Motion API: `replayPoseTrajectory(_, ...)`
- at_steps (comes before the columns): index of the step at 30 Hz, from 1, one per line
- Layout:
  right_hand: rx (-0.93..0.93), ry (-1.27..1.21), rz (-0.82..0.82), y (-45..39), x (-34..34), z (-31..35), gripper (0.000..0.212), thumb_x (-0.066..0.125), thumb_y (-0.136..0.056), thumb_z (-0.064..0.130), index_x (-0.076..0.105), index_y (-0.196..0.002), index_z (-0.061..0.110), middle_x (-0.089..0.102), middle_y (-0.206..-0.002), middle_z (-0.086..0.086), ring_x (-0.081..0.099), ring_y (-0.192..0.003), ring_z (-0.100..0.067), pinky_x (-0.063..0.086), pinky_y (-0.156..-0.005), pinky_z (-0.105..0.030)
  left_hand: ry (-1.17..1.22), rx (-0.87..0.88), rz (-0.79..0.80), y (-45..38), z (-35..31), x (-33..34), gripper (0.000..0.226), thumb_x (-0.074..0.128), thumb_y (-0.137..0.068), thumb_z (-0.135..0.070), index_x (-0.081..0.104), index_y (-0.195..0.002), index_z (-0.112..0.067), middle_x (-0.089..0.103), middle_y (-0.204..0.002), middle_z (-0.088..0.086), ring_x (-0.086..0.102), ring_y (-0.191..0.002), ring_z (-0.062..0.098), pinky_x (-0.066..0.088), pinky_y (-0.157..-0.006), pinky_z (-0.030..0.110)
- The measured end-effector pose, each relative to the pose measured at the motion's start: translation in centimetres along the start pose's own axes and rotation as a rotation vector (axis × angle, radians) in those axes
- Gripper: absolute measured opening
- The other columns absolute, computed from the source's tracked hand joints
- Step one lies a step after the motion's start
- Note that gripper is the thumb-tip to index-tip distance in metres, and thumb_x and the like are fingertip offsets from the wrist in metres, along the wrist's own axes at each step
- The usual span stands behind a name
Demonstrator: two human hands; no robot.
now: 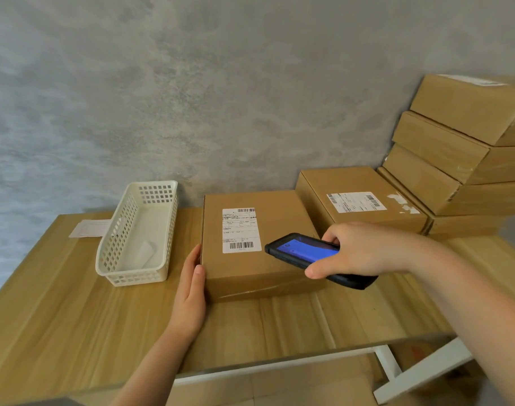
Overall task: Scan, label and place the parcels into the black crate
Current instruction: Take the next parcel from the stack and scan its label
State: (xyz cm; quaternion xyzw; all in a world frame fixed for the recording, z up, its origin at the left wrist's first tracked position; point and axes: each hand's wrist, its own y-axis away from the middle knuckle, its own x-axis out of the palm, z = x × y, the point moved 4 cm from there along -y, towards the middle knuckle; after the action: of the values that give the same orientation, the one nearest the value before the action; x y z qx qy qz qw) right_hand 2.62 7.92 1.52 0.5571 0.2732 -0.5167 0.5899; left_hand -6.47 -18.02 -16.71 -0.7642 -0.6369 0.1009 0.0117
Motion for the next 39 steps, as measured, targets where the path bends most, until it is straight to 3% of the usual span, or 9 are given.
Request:
replayPoseTrajectory(5, -0.027, 0.029, 0.040, -0.3, -0.6, -0.2, 0.079, 0.064, -0.051, 0.083, 0.066, -0.100, 0.022, 0.071, -0.096, -0.002, 0.069, -0.087, -0.020, 0.045, -0.065, -0.028, 0.000, 0.002, -0.005, 0.0, 0.2, -0.1, 0.060, 0.030, -0.096, -0.054, 0.032, -0.152, -0.032, 0.042, -0.146, -0.023, 0.035, -0.133, -0.014, 0.028, -0.103, 0.008)
replayPoseTrajectory(7, -0.040, 0.022, 0.051, -0.2, -0.6, -0.4, 0.081, 0.061, -0.046, 0.086, 0.065, -0.098, 0.023, 0.070, -0.093, 0.000, 0.069, -0.083, -0.018, 0.046, -0.064, -0.028, 0.003, 0.003, -0.002, 0.0, 0.0, 0.0, 0.059, 0.030, -0.096, -0.054, 0.032, -0.151, -0.033, 0.042, -0.145, -0.025, 0.035, -0.132, -0.016, 0.027, -0.102, 0.005)
replayPoseTrajectory(11, -0.049, 0.009, 0.062, 0.0, -0.7, -0.5, 0.070, 0.067, -0.058, 0.080, 0.063, -0.100, 0.025, 0.069, -0.094, 0.003, 0.068, -0.084, -0.015, 0.049, -0.067, -0.027, 0.003, 0.003, 0.000, 0.1, -0.2, 0.0, 0.057, 0.030, -0.096, -0.053, 0.033, -0.149, -0.035, 0.041, -0.144, -0.028, 0.036, -0.130, -0.018, 0.027, -0.100, 0.003)
replayPoseTrajectory(18, -0.078, 0.030, 0.064, 0.4, -0.8, -0.9, 0.079, 0.058, -0.044, 0.087, 0.060, -0.100, 0.031, 0.068, -0.091, 0.007, 0.067, -0.080, -0.011, 0.058, -0.078, -0.036, -0.001, -0.005, 0.005, 0.0, -0.1, 0.0, 0.063, 0.030, -0.095, -0.056, 0.031, -0.152, -0.031, 0.042, -0.147, -0.020, 0.035, -0.130, -0.018, 0.028, -0.101, 0.006)
replayPoseTrajectory(24, -0.053, 0.005, 0.040, 0.5, -0.6, -1.6, 0.072, 0.064, -0.052, 0.083, 0.061, -0.099, 0.029, 0.068, -0.091, 0.005, 0.068, -0.080, -0.014, 0.056, -0.072, -0.034, 0.002, 0.001, 0.002, 0.1, -0.3, 0.0, 0.067, 0.030, -0.091, -0.061, 0.032, -0.152, -0.032, 0.043, -0.146, -0.020, 0.035, -0.130, -0.018, 0.028, -0.102, 0.007)
replayPoseTrajectory(29, 0.090, 0.018, -0.109, 0.1, 1.0, -4.8, 0.061, 0.068, -0.063, 0.077, 0.060, -0.093, 0.024, 0.065, -0.091, 0.003, 0.066, -0.079, -0.016, 0.049, -0.064, -0.030, -0.014, -0.003, -0.009, 0.1, -0.4, 0.0, 0.059, 0.031, -0.095, -0.052, 0.033, -0.150, -0.033, 0.043, -0.145, -0.020, 0.035, -0.127, -0.022, 0.027, -0.098, 0.003)
replayPoseTrajectory(34, 0.213, -0.162, -0.251, -0.1, 4.6, -9.5, 0.052, 0.074, -0.067, 0.066, 0.058, -0.089, 0.022, 0.064, -0.084, 0.000, 0.065, -0.070, -0.015, 0.046, -0.057, -0.027, -0.034, 0.001, -0.017, 0.1, -0.4, 0.0, 0.058, 0.031, -0.095, -0.050, 0.033, -0.150, -0.032, 0.043, -0.144, -0.020, 0.035, -0.124, -0.025, 0.026, -0.096, -0.004)
replayPoseTrajectory(39, 0.348, -0.262, -0.415, -1.7, 9.8, -13.1, 0.059, 0.074, -0.065, 0.065, 0.053, -0.098, 0.020, 0.049, -0.096, 0.002, 0.058, -0.073, -0.014, 0.044, -0.056, -0.029, -0.027, 0.012, -0.024, 0.2, -0.4, 0.0, 0.056, 0.031, -0.096, -0.048, 0.035, -0.149, -0.030, 0.045, -0.142, -0.019, 0.037, -0.124, -0.024, 0.026, -0.095, -0.005)
